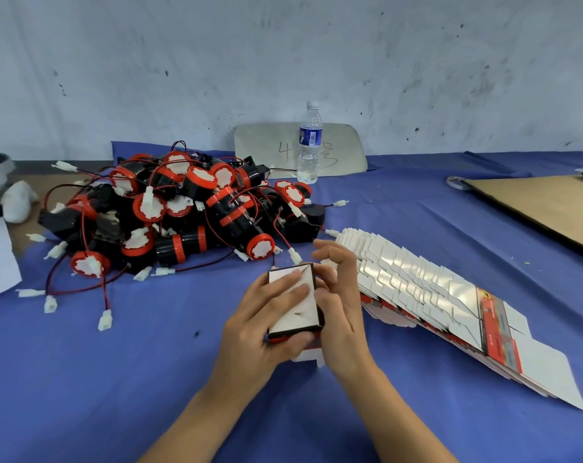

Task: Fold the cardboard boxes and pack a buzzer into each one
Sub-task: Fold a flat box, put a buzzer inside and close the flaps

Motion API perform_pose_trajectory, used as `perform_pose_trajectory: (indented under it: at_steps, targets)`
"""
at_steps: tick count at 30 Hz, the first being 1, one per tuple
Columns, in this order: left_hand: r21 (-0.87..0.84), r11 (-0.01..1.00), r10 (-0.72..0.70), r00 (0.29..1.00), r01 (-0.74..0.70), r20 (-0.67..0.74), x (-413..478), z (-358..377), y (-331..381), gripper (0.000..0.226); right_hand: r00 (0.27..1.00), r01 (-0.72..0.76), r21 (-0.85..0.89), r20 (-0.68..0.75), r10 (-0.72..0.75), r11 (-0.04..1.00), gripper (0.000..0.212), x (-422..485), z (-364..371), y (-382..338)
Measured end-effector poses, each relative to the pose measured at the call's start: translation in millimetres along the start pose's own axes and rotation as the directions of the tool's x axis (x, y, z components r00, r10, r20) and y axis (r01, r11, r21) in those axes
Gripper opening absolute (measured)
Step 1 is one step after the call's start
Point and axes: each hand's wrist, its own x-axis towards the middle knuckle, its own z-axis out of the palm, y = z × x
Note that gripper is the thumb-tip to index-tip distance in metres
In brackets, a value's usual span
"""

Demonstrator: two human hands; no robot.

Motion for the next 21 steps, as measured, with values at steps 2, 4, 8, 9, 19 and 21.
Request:
perform_pose_trajectory:
  at_steps: [2,4,8,9,19,21]
  targets:
    - [0.02,0.999,0.037,0.999,-0.036,-0.027,-0.3,0.5,-0.2,0.041,1.0,0.024,0.007,-0.015,-0.024,1.0,0.037,0.5,0.7,1.6]
    - [0.038,0.996,0.078,0.996,-0.077,-0.041,-1.6,0.2,-0.4,0.04,0.998,0.067,-0.029,-0.01,-0.067,0.997,0.035,-0.5,1.3,3.2]
    - [0.029,0.999,0.031,0.999,-0.03,-0.042,-0.3,-2.3,3.2,0.041,0.997,0.079,-0.046,0.002,-0.079,0.996,0.032,-1.8,1.3,3.1]
    - [0.044,0.999,0.031,0.998,-0.029,-0.053,0.2,-2.9,3.4,0.039,0.997,0.082,-0.043,0.006,-0.081,0.996,0.033,-1.7,1.3,2.2]
    - [0.068,0.998,0.0,0.997,0.005,-0.077,2.7,-6.0,3.1,0.04,0.999,0.038,0.031,0.016,-0.039,0.999,0.04,-2.8,0.8,-1.3]
    - [0.1,0.995,0.026,0.997,-0.019,-0.069,3.6,-6.8,2.9,0.039,0.999,0.037,0.023,0.014,-0.037,0.999,0.039,-3.3,1.7,-0.3]
